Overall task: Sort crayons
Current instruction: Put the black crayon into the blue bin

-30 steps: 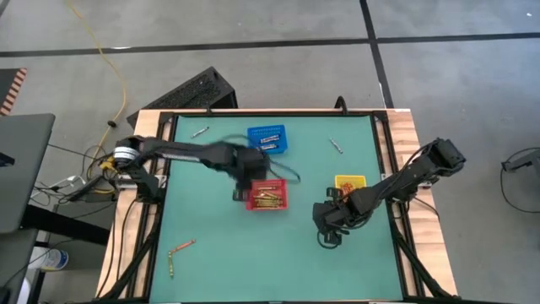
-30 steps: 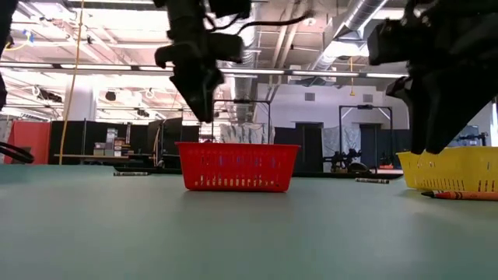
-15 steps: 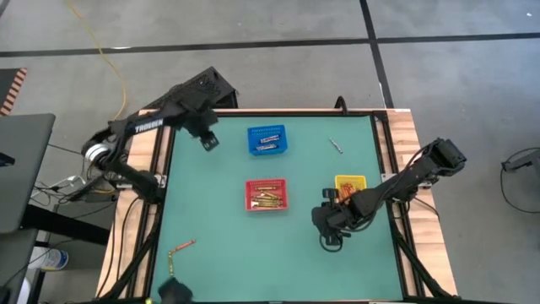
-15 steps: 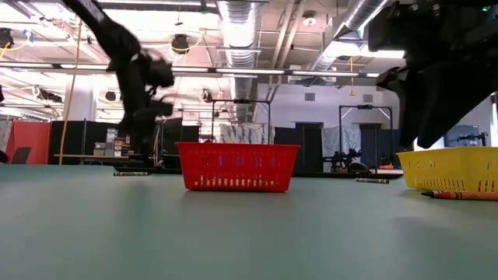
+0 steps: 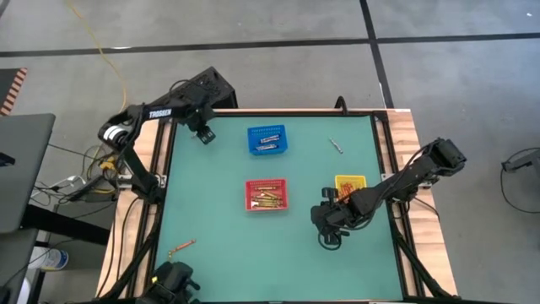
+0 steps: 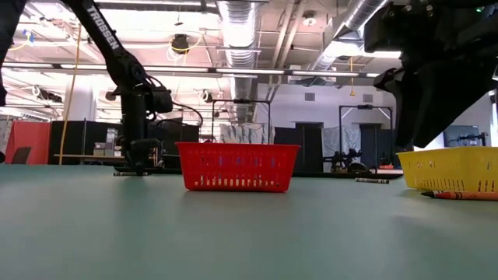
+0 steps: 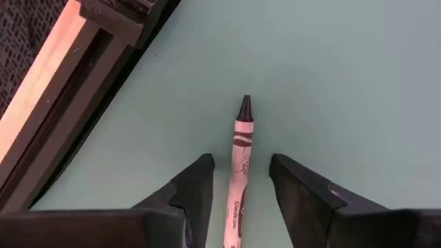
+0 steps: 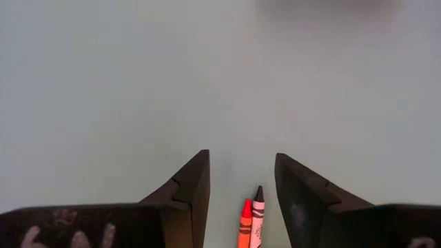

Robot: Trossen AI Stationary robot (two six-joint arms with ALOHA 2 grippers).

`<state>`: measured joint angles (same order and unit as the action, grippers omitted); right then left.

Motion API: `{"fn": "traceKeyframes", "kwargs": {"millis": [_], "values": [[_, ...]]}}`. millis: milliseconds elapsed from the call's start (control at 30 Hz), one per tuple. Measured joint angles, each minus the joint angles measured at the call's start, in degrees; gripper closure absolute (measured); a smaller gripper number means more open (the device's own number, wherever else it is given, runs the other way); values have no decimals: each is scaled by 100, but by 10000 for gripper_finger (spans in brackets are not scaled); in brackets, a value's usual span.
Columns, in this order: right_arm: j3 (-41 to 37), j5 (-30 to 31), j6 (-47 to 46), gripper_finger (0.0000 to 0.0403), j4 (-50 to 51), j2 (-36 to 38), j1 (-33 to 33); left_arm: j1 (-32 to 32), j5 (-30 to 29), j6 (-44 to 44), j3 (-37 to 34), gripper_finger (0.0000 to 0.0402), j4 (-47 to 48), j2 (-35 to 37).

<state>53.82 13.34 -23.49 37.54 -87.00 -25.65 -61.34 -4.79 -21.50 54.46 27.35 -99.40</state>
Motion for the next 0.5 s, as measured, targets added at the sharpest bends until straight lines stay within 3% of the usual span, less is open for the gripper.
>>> {"fn": "traceKeyframes", "kwargs": {"millis": [167, 367, 500], "values": [[0, -38, 0, 249, -6, 2, 73, 12, 316, 24, 20, 280, 188, -189], [0, -151, -7, 249, -37, 2, 111, 69, 477, 34, -7, 382, 172, -130], [0, -163, -88, 249, -37, 2, 108, 112, 545, 123, -37, 388, 159, 31]]}}
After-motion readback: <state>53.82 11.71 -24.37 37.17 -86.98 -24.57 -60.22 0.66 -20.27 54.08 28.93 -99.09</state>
